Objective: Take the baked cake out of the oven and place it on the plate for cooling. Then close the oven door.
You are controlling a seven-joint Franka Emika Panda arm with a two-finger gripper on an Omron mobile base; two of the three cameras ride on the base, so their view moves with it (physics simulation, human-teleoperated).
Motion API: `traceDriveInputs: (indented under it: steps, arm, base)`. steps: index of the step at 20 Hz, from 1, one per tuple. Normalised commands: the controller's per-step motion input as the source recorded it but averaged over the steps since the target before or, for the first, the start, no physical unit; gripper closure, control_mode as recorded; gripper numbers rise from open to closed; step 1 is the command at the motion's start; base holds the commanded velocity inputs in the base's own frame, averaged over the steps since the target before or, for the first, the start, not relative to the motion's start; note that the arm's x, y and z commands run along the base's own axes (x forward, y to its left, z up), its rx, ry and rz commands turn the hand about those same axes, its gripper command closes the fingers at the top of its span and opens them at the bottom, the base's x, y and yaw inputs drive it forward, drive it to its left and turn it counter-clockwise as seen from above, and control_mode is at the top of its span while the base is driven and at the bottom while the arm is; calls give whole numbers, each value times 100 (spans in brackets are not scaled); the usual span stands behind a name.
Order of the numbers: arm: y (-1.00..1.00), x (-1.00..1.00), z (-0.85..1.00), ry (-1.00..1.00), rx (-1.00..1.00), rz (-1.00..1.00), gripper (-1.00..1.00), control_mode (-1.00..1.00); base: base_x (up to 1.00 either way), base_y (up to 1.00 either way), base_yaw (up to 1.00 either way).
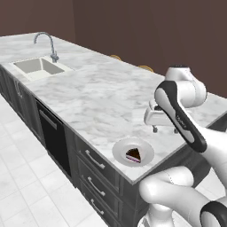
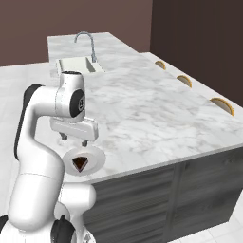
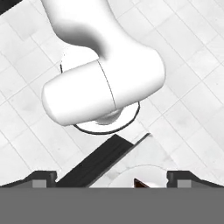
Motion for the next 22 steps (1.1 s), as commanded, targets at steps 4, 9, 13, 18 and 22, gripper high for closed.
traceDriveInputs:
  steps: [4,9,13,18,22]
  arm:
    - [-19,-13,-7,1,0,-7,-100,100]
    - [0,0,0,0,0,0,-100,100]
    - [0,0,0,0,0,0,-100,100]
    - [0,0,0,0,0,0,-100,100]
    - [0,0,0,0,0,0,-100,100]
  base:
    - [-19,-11,-3]
    - [-100,-55,-21]
    - [-88,-60,-49]
    - [-10,-48,-76]
    - [4,-28,-80]
